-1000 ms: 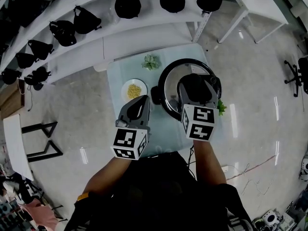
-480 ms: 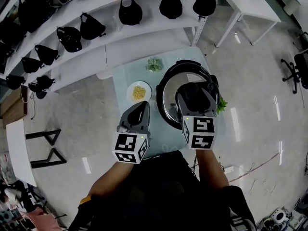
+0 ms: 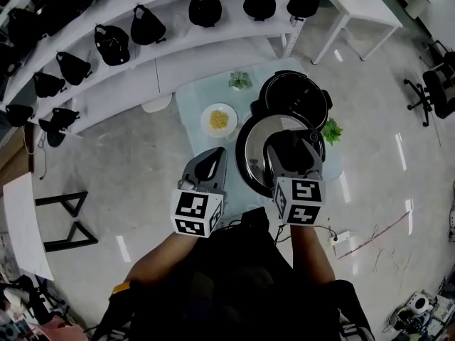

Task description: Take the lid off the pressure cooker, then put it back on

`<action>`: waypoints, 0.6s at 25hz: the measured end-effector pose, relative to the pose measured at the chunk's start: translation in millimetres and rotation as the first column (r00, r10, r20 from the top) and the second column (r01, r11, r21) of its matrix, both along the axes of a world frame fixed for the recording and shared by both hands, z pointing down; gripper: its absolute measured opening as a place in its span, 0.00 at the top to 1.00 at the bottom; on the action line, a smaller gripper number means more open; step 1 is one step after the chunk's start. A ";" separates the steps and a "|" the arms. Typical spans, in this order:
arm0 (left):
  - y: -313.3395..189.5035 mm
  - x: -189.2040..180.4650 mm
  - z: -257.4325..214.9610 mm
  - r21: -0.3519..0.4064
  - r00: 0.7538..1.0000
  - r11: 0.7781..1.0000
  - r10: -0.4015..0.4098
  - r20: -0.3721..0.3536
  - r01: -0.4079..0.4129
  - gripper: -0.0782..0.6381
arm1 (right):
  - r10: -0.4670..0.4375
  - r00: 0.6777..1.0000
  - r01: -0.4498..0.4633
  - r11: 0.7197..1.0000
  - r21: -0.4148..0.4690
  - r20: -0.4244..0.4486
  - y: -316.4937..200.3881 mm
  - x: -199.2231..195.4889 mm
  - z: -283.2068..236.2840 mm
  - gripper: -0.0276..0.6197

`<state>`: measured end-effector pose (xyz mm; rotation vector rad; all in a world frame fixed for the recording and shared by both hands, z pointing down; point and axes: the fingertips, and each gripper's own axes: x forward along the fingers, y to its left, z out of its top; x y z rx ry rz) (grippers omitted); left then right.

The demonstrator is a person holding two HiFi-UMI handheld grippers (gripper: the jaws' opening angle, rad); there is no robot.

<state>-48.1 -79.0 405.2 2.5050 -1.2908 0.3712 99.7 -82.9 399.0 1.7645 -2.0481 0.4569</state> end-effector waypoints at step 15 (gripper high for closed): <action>73.9 -65.1 28.5 -0.029 0.999 0.999 0.024 0.026 -0.024 0.88 | 0.000 1.000 0.000 0.999 -0.054 0.001 76.7 -75.3 51.0 0.48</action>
